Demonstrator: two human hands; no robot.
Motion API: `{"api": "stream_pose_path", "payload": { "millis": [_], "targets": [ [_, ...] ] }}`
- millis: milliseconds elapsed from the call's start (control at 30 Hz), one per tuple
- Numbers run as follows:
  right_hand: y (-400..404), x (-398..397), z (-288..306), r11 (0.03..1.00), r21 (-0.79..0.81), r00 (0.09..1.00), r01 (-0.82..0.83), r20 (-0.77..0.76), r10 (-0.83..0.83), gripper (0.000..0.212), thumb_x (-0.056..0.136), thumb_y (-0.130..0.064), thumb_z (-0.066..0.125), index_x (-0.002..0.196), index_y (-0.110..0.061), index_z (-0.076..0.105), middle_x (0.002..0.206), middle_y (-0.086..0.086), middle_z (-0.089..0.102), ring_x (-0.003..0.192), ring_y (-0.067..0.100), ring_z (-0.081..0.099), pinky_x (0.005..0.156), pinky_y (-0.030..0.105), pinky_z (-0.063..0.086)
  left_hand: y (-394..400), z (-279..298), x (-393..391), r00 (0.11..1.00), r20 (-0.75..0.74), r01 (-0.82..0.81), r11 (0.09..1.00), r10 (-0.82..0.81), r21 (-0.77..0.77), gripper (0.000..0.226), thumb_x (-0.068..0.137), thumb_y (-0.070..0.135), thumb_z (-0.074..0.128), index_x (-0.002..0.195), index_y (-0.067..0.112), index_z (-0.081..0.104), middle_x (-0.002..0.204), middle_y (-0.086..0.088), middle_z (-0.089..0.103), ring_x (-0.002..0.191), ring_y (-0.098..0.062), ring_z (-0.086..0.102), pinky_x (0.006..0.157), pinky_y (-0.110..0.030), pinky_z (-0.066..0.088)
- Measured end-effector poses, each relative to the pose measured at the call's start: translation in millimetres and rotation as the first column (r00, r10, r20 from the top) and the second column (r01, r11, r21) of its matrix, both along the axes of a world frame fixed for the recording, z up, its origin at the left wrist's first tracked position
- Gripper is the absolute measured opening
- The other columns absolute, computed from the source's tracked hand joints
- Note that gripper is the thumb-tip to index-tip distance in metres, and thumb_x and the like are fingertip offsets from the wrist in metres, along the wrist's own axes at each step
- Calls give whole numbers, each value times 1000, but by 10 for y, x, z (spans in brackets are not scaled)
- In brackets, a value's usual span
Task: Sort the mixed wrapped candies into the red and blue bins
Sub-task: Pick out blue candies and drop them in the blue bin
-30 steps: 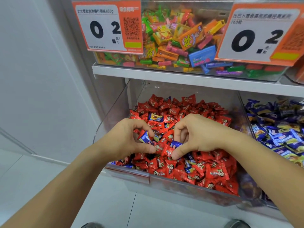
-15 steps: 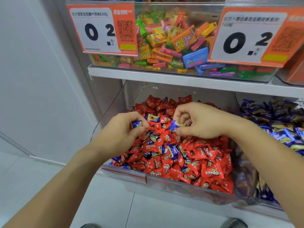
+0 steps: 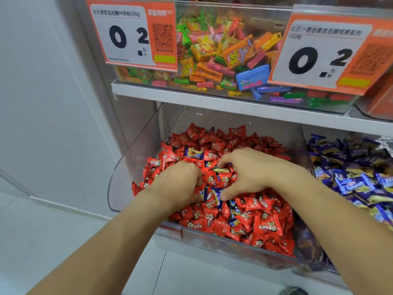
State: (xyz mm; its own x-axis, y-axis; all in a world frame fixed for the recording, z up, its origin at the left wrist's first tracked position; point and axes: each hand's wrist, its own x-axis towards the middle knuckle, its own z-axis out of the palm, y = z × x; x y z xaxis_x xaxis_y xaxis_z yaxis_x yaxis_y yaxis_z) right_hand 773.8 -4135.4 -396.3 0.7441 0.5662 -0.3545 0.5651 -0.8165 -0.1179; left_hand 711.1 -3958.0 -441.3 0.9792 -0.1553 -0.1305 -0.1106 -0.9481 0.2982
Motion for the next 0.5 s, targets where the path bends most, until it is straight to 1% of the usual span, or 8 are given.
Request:
{"api": "stream_pose_path", "payload": {
  "millis": [67,133,200,233,267,333,433,500],
  "targets": [
    [8,-15,-4,1000,-13,1000,-4,9,5,83,74,-63,76,143,-25,51,142,0,51,131,22,45,100,33,41,3,-16,2,1000,4,4,1000,-4,-4,22,81,33,76,96,17,73,92,2,70,82,-18,64,75,-33,55],
    [13,-19,-22,1000,1,1000,13,19,-13,66,81,-61,71,135,-24,59,133,-1,58,125,21,50,97,34,45,41,-8,3,1000,-8,20,998,-21,-55,12,85,26,71,83,14,74,80,0,72,73,-17,66,70,-33,56],
    [11,10,-75,996,79,998,42,44,-46,40,88,-54,67,114,-24,69,111,-2,67,105,18,61,85,33,52,123,44,10,1000,-6,-11,986,10,-164,16,87,20,67,75,13,73,75,0,72,70,-15,67,69,-34,56],
    [10,23,-97,991,122,996,62,60,-70,32,92,-50,64,104,-21,71,100,-1,70,92,17,64,78,33,53,167,91,7,999,-5,-37,977,37,-211,16,88,22,67,75,15,73,76,3,72,71,-10,67,70,-31,56],
    [11,35,-118,984,157,993,84,70,-96,31,95,-47,61,98,-18,72,93,1,71,82,17,66,73,34,55,211,135,-4,998,-7,-60,968,60,-245,16,89,25,67,76,19,73,78,8,72,73,-3,66,68,-23,54],
    [15,57,-166,976,184,987,113,96,-132,33,97,-43,57,96,-14,73,91,7,73,80,22,68,74,39,58,265,204,-26,995,-26,-96,954,92,-284,14,91,28,66,79,24,72,80,13,70,68,9,61,57,-7,44],
    [54,22,-210,996,57,986,66,152,-74,32,91,-42,64,104,-13,72,94,7,72,85,26,67,72,39,58,271,223,-40,988,-33,-156,948,153,-278,13,90,24,63,81,23,72,69,13,64,51,9,55,45,-5,35],
    [67,-10,-200,999,19,985,41,167,-44,32,87,-41,71,106,-16,69,86,0,65,83,22,63,65,33,53,220,222,-54,986,6,-161,963,166,-216,13,87,27,66,78,21,72,65,12,61,56,1,57,48,-9,37]
  ]
}}
